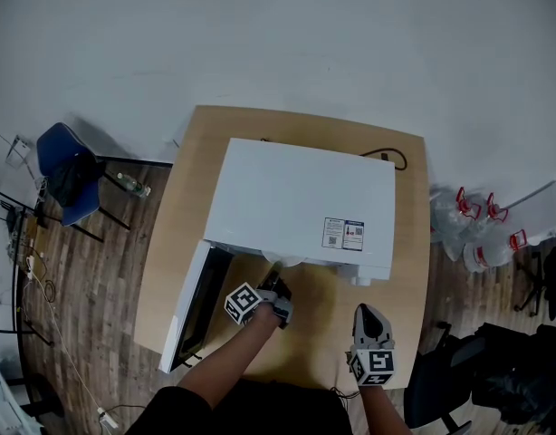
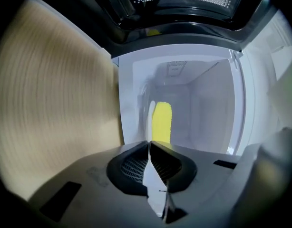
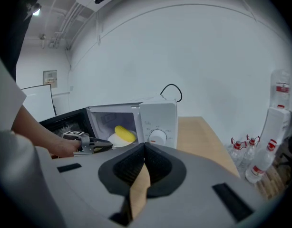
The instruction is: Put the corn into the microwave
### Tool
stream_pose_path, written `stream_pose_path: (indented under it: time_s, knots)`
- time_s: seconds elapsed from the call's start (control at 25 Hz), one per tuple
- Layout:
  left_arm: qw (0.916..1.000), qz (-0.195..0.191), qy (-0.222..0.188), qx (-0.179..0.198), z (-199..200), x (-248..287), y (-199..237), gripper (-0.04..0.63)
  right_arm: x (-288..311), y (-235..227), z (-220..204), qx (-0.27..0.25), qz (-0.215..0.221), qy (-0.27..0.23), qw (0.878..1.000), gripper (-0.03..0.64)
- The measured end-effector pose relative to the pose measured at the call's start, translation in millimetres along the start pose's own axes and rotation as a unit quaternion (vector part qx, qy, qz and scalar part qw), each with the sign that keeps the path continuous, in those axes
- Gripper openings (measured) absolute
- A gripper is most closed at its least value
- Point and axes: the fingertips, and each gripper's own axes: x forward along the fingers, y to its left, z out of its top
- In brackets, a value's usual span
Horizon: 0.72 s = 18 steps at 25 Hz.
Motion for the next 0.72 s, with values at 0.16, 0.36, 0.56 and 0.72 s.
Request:
stream_pose_path:
  time_s: [0.16,0.36,0.56,0.72]
  knots:
    - [0.9998,-0.003,-0.013,0.014,11.0,9.9,-2.2,0.025,0.5,-2.4,-2.0,-0.01,0.001,0.004,1.0,0.06]
    - [0.9997,-0.007,-0.01,0.022,16.0,19.0,-3.6,0.025,0.9,-7.6,0.4,-0.011,-0.001,0.0,1.0,0.06]
    - [0.9998,-0.017,0.001,0.014,13.4,25.9,-4.2,0.025,-1.0,-6.5,-4.7,-0.008,0.004,0.01,1.0,0.06]
    - [0.9982,-0.021,0.003,0.056,15.0,20.9,-9.8,0.032,-1.0,-2.8,-7.4,-0.009,0.009,0.012,1.0,0.06]
